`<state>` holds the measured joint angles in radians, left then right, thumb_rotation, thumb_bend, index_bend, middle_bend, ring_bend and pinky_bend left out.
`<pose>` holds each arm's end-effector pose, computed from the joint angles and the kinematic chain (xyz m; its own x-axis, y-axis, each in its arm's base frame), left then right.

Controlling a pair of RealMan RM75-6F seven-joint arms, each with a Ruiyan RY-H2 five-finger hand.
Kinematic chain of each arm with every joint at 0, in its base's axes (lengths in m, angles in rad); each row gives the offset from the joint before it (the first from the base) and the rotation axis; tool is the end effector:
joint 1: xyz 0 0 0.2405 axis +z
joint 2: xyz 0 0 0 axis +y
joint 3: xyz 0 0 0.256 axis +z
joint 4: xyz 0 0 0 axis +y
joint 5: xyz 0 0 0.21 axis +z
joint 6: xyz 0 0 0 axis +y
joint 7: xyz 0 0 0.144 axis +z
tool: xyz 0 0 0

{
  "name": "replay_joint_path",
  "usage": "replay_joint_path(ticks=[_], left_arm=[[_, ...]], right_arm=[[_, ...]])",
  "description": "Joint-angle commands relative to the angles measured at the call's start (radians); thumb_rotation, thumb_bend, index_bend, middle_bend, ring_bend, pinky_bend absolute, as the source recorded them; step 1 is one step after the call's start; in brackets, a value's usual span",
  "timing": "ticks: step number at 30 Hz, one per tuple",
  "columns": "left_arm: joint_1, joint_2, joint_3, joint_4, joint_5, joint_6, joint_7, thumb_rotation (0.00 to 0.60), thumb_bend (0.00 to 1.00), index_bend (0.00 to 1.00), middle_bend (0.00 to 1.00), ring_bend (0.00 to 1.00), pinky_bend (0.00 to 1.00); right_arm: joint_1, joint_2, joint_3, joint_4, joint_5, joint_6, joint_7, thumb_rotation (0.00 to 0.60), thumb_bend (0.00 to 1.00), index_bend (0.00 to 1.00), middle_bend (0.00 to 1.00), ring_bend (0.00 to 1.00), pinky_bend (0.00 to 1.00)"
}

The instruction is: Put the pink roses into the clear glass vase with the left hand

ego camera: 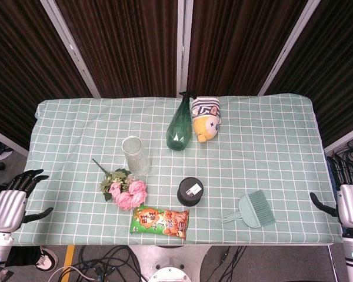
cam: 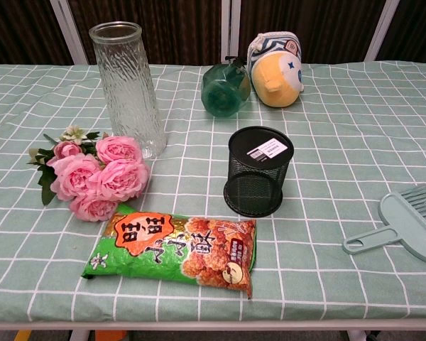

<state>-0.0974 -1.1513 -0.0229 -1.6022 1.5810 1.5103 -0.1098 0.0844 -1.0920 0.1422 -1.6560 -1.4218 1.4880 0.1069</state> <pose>-0.2979 0.1785 0.1448 0.2775 0.0116 0.9607 0.9562 -0.1002 -0.2750 -0.3060 -0.1986 0.1815 0.2638 0.0963 0.9597 -0.9644 0.0468 0.2604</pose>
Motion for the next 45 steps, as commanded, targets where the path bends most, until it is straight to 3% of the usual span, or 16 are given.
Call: replay_joint_path(ticks=[1,10,18,28,33,38,45], left_arm=[[-0.001,0.001,0.0,-0.002,0.0,0.001,0.004,0.6,0.05,0.25,0.14,0.11,0.17],[-0.015,0.004,0.007,-0.02,0.019,-0.014,0.027,0.6,0.05,0.25,0.14,0.11,0.17],[-0.086,0.007,0.014,-0.06,0.082,-0.092,0.082,0.6,0.05,0.22,0.14,0.11,0.17],[-0.22,0.008,-0.004,-0.184,0.119,-0.258,0.179,0.6,0.06,0.14,0.12,0.08,0.16],[-0.292,-0.026,-0.008,-0.178,0.113,-0.363,0.241,0.6,0.06,0.14,0.1,0.07,0.15],[-0.352,-0.05,0.007,-0.189,0.095,-0.476,0.288,0.6,0.06,0.1,0.0,0.01,0.12],[-0.411,-0.098,-0.008,-0.154,0.036,-0.552,0.305,0.6,0.06,0.09,0.0,0.0,0.1]], right_arm=[[0.001,0.001,-0.002,-0.002,0.004,-0.006,-0.003,0.6,0.16,0.0,0.0,0.0,0.0],[0.001,0.005,-0.002,-0.001,0.006,-0.008,0.004,0.6,0.16,0.0,0.0,0.0,0.0],[0.004,0.01,0.0,-0.008,0.016,-0.018,-0.002,0.6,0.16,0.0,0.0,0.0,0.0],[0.005,0.017,0.002,-0.023,0.044,-0.035,-0.014,0.6,0.16,0.0,0.0,0.0,0.0],[0.01,0.016,0.003,-0.023,0.049,-0.049,-0.009,0.6,0.16,0.0,0.0,0.0,0.0],[0.015,0.018,0.008,-0.028,0.045,-0.048,-0.002,0.6,0.16,0.0,0.0,0.0,0.0],[0.017,0.014,0.005,-0.014,0.058,-0.067,0.016,0.6,0.16,0.0,0.0,0.0,0.0]])
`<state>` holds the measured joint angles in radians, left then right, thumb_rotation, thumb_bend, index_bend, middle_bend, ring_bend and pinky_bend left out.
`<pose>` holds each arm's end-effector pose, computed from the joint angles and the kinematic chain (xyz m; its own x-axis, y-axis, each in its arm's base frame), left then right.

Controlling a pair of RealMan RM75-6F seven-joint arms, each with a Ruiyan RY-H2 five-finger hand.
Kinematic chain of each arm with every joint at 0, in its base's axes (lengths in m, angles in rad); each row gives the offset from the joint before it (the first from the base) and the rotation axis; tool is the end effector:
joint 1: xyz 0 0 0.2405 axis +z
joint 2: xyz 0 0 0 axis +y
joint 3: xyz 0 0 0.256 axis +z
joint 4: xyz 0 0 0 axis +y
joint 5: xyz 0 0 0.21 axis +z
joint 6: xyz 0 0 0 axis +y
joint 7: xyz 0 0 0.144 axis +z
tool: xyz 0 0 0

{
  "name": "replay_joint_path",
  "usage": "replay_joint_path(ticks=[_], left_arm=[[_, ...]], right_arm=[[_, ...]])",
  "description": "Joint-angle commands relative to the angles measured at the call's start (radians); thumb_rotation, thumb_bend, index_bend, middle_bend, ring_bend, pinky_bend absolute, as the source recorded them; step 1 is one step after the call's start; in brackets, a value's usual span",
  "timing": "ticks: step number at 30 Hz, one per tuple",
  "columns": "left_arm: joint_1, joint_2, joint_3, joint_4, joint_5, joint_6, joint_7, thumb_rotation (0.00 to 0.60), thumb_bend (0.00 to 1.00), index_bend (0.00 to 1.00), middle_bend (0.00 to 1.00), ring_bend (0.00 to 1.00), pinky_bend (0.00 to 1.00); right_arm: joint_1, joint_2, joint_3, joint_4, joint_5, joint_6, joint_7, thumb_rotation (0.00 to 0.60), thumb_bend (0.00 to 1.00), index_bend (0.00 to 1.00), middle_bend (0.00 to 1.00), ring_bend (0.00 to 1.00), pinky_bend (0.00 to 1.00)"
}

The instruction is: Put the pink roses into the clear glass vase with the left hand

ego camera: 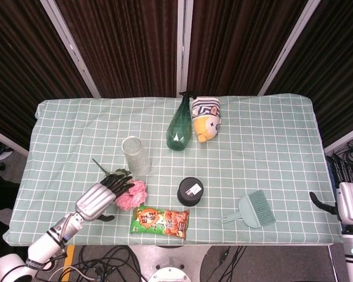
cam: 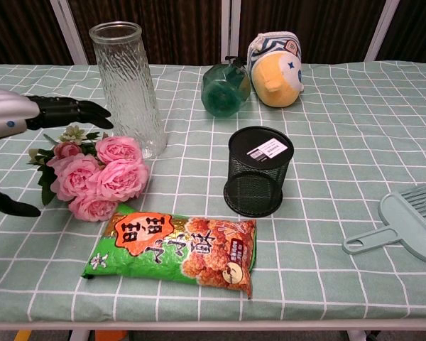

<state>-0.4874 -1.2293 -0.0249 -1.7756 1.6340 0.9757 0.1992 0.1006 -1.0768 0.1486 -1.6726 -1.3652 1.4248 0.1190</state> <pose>-0.1816 0.2389 0.0401 0.5459 0.2932 0.7848 0.7479 -0.5928 -0.2988 -0.3106 -0.2046 0.1800 0.2401 0.0510 0.9694 -0.9679 0.0886 0.2351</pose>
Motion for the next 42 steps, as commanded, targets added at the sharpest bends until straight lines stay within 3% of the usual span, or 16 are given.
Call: replay_joint_path(ticks=[1,31,42], left_arm=[[-0.026,-0.026,-0.007,0.028,-0.016,-0.018,-0.002,0.6,0.06,0.09,0.0,0.0,0.1],[-0.23,-0.101,-0.023,0.156,-0.137,-0.228,-0.075,0.6,0.05,0.09,0.0,0.0,0.12],[-0.25,-0.094,0.002,0.161,-0.185,-0.254,-0.049,0.6,0.08,0.09,0.01,0.0,0.21]], right_arm=[[0.002,-0.002,-0.002,0.004,0.001,-0.005,0.004,0.6,0.16,0.0,0.0,0.0,0.0],[0.012,-0.015,-0.001,0.055,0.033,-0.048,0.04,0.6,0.16,0.0,0.0,0.0,0.0],[0.013,-0.015,-0.002,0.06,0.035,-0.055,0.042,0.6,0.16,0.0,0.0,0.0,0.0]])
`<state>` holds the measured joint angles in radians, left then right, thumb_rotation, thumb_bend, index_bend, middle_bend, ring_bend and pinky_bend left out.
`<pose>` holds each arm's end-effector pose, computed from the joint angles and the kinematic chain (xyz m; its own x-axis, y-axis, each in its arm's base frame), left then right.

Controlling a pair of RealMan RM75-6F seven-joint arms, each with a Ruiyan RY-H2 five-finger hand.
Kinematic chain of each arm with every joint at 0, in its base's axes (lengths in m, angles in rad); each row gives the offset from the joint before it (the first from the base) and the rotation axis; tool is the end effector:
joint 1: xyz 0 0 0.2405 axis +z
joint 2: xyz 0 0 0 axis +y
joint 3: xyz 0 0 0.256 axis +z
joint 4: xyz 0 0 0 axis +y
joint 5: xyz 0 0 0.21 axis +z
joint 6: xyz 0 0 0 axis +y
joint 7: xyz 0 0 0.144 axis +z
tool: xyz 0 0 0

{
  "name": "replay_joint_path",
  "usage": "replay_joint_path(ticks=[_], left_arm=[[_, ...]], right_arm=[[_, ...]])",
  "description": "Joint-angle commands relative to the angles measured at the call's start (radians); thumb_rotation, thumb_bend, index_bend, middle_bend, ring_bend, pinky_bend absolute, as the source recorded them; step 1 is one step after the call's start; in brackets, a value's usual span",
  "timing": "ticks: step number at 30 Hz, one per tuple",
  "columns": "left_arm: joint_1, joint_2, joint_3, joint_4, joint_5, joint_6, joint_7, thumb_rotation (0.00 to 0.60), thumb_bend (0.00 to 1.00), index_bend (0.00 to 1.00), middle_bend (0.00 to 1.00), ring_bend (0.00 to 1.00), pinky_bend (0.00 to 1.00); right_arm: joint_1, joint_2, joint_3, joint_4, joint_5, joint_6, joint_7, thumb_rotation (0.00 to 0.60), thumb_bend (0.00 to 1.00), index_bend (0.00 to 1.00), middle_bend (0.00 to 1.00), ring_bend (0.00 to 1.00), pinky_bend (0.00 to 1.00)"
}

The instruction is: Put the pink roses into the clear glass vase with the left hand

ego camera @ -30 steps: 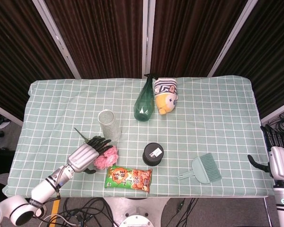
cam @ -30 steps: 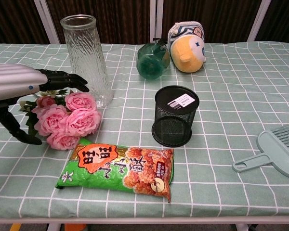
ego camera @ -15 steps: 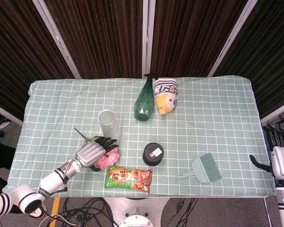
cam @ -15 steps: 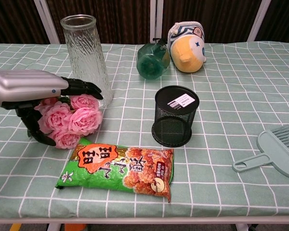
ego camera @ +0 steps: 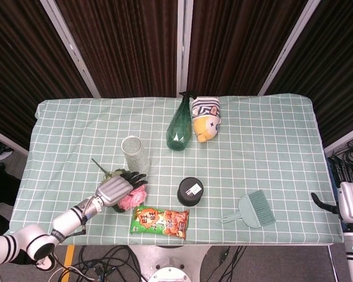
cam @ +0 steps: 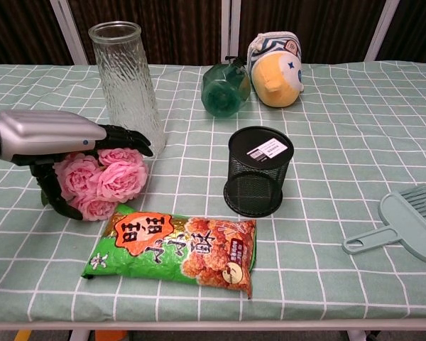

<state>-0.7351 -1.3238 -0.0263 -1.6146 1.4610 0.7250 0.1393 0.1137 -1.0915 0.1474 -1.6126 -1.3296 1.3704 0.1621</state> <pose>-0.1696 0.2925 -0.0035 0.6357 0.4154 0.6507 0.7140 -0.6368 -0.2910 -0.3267 -0.2092 0.1768 0.2304 0.0164 0.9730 -0.9658 0.1262 0.2266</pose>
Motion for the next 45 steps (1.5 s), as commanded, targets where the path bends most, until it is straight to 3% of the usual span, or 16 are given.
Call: replay_joint_path(ticks=[1,6,13,15,26,32,39,45], left_arm=[[-0.003,0.0,0.004,-0.001,-0.017,-0.001,0.017,0.6,0.1,0.09,0.02,0.01,0.23],[0.01,-0.012,0.007,-0.001,-0.021,0.045,0.049,0.6,0.16,0.17,0.11,0.11,0.34],[0.022,-0.014,0.016,-0.004,0.021,0.106,0.025,0.6,0.24,0.46,0.35,0.3,0.52],[0.023,-0.002,0.019,-0.011,0.033,0.116,0.015,0.6,0.24,0.49,0.39,0.34,0.56],[0.054,0.049,0.034,-0.029,0.058,0.188,-0.014,0.6,0.27,0.5,0.43,0.39,0.6],[0.098,0.145,0.008,-0.079,0.054,0.298,0.024,0.6,0.27,0.5,0.43,0.39,0.6],[0.162,0.256,-0.074,-0.107,0.047,0.498,0.065,0.6,0.27,0.51,0.44,0.4,0.61],[0.206,0.222,-0.165,-0.056,0.097,0.728,0.106,0.6,0.27,0.52,0.43,0.4,0.61]], right_arm=[[0.001,0.0,-0.001,-0.001,-0.001,-0.001,-0.002,0.6,0.16,0.0,0.0,0.0,0.0],[0.001,0.003,0.0,-0.005,0.002,-0.004,-0.006,0.6,0.16,0.0,0.0,0.0,0.0],[0.0,0.008,-0.001,-0.011,0.003,-0.003,-0.013,0.6,0.16,0.0,0.0,0.0,0.0],[-0.001,0.011,-0.001,-0.012,0.007,-0.002,-0.015,0.6,0.16,0.0,0.0,0.0,0.0],[-0.006,0.017,-0.002,-0.019,0.002,0.006,-0.016,0.6,0.16,0.0,0.0,0.0,0.0],[-0.009,0.014,-0.002,-0.014,-0.02,0.028,-0.016,0.6,0.16,0.0,0.0,0.0,0.0],[-0.016,0.009,-0.011,0.005,-0.049,0.047,0.001,0.6,0.16,0.0,0.0,0.0,0.0],[-0.02,0.006,-0.017,0.012,-0.055,0.049,0.008,0.6,0.16,0.0,0.0,0.0,0.0]])
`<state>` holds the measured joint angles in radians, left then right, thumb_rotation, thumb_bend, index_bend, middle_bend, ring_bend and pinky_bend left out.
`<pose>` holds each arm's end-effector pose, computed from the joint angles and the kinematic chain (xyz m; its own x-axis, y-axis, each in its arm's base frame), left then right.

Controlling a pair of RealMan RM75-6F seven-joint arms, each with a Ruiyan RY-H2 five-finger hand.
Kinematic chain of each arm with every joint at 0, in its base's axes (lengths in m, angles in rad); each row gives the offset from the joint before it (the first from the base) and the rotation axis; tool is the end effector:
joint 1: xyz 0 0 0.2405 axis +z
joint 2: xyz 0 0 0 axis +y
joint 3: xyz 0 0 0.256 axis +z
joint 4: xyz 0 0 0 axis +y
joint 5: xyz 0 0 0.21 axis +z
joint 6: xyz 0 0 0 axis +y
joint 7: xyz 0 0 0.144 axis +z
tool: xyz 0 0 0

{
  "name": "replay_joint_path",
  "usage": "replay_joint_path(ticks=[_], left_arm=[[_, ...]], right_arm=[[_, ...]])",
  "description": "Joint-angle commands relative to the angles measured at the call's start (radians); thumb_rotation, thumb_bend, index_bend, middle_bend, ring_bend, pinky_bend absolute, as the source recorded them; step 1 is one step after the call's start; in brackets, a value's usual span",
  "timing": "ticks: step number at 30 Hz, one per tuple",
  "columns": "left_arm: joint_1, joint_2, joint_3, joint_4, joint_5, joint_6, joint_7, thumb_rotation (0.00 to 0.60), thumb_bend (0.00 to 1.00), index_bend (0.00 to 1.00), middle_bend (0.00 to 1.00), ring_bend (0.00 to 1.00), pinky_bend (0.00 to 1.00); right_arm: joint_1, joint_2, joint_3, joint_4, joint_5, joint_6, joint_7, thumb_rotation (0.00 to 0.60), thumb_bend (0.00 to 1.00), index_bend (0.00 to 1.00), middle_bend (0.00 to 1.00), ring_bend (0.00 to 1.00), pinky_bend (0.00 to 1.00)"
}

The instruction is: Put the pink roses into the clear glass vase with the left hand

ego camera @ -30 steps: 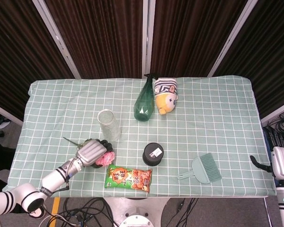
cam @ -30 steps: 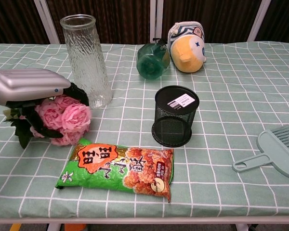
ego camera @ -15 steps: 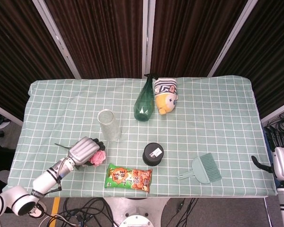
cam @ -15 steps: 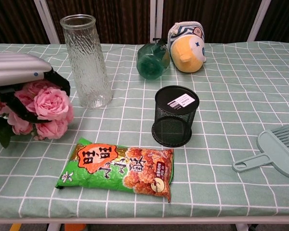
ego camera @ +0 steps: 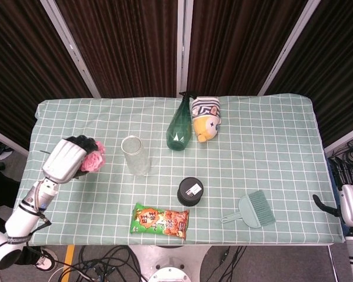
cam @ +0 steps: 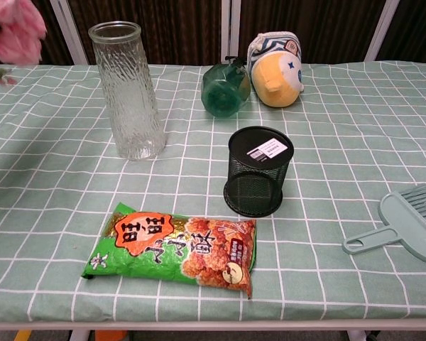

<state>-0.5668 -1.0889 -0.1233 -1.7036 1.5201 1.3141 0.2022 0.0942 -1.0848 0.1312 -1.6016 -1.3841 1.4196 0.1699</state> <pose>-0.1704 0.3078 0.1467 0.5061 -0.1585 0.8478 0.7252 -0.4539 -0.5178 -0.3250 -0.2005 0.1815 0.2551 0.0373 0.9662 -0.9638 0.0902 0.2510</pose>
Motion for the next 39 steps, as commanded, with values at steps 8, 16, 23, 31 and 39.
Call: replay_joint_path(ticks=[8,16,23,31,39], left_arm=[[0.014,-0.136,-0.161,0.093,0.116,0.314,0.004,0.6,0.26,0.52,0.43,0.4,0.61],[-0.048,-0.297,-0.282,0.084,0.078,0.414,-0.132,0.6,0.26,0.52,0.42,0.4,0.61],[-0.057,-0.352,-0.375,0.011,-0.048,0.433,-0.202,0.6,0.26,0.52,0.43,0.4,0.61],[-0.001,-0.272,-0.475,-0.247,-0.286,0.344,-0.333,0.6,0.27,0.52,0.44,0.41,0.62],[0.041,-0.157,-0.594,-0.422,-0.522,0.227,-0.435,0.6,0.27,0.52,0.44,0.42,0.62]], right_arm=[[0.002,-0.005,-0.002,0.005,0.004,-0.01,-0.003,0.6,0.16,0.0,0.0,0.0,0.0],[0.008,-0.011,-0.007,0.014,0.011,-0.03,-0.005,0.6,0.16,0.01,0.0,0.0,0.0],[0.006,-0.013,-0.004,0.026,0.022,-0.034,0.008,0.6,0.16,0.01,0.0,0.0,0.0],[0.009,-0.017,-0.004,0.039,0.024,-0.043,0.019,0.6,0.16,0.01,0.0,0.0,0.0],[0.01,-0.019,-0.002,0.039,0.031,-0.047,0.015,0.6,0.16,0.01,0.0,0.0,0.0]])
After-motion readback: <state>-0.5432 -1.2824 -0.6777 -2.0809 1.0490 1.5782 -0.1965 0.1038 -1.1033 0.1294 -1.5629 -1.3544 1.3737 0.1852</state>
